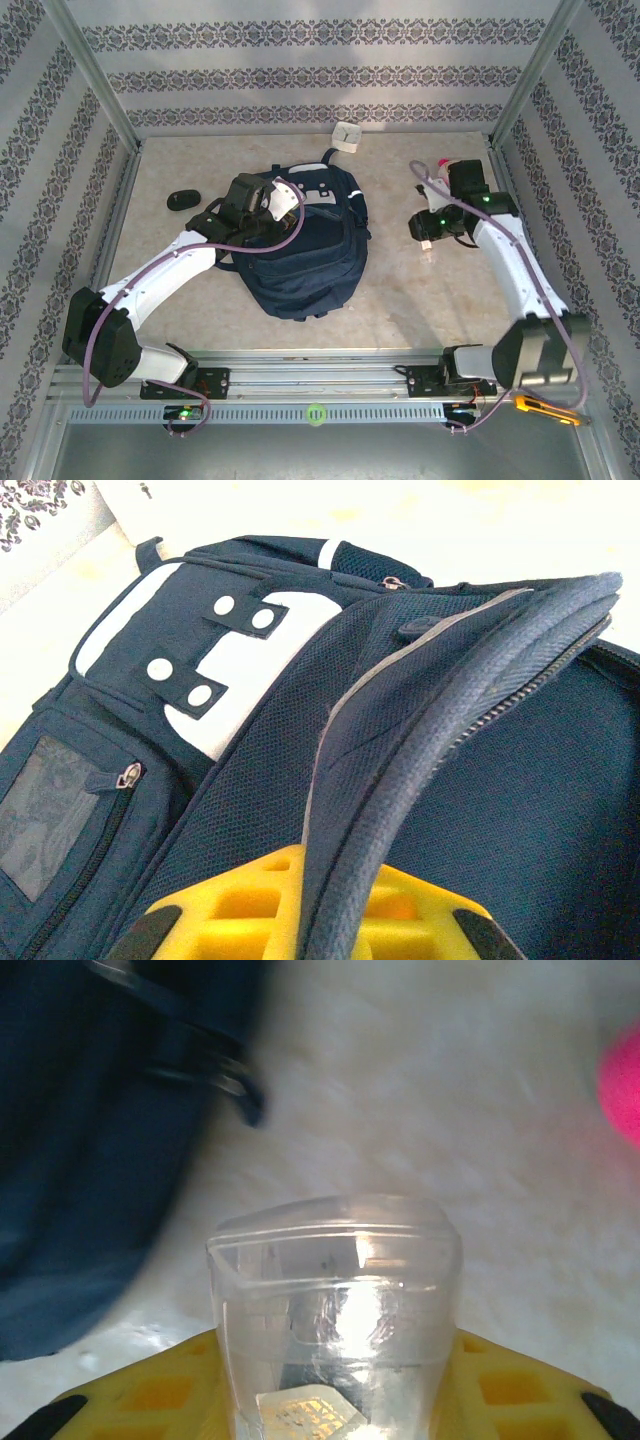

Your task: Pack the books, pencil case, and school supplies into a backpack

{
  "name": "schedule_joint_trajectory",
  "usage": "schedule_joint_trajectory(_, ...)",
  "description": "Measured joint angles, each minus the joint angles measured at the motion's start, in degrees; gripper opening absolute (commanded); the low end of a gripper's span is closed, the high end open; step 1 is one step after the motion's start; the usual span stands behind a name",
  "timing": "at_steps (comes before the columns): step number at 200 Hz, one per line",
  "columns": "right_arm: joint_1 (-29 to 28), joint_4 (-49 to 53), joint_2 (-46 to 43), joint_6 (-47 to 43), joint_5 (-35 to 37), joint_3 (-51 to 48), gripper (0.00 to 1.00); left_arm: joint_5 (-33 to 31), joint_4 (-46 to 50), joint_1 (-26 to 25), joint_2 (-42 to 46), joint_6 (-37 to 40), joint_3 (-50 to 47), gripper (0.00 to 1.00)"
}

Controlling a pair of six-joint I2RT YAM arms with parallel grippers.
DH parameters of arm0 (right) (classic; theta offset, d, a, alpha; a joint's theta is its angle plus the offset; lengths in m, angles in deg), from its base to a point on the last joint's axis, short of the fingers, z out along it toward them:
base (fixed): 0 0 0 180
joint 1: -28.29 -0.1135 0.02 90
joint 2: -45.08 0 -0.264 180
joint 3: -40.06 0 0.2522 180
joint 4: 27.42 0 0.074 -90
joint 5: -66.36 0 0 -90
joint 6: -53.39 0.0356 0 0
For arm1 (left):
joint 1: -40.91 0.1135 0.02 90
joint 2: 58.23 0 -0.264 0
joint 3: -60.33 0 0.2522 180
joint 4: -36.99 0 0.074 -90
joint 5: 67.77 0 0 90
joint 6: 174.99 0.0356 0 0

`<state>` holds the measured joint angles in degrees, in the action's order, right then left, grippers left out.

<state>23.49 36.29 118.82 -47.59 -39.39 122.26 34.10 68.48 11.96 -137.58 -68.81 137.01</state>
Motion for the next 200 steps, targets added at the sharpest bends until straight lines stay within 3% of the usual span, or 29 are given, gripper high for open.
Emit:
schedule_joint_trajectory(49, -4.5, -9.8, -10.4, -7.7, -11.1, -4.3, 0.22, 0.3, 0.0, 0.0, 0.3, -0.3, 0.0, 0.00)
schedule_joint_trajectory(96, -14.4, -13.8, -11.9, -25.9, -15.8, -5.3, 0.21, 1.7, 0.0, 0.1, 0.3, -1.3, 0.0, 0.00)
schedule_joint_trajectory(155, -31.2, -16.4, -6.8, -49.4, -8.5, -3.5, 0.23, 3.4, 0.0, 0.2, 0.3, -2.6, 0.0, 0.00)
schedule_joint_trajectory(200, -38.2, -22.2, -2.2, -62.9, -2.4, -4.5, 0.23, 4.4, 0.0, 0.2, 0.3, -3.5, 0.0, 0.00)
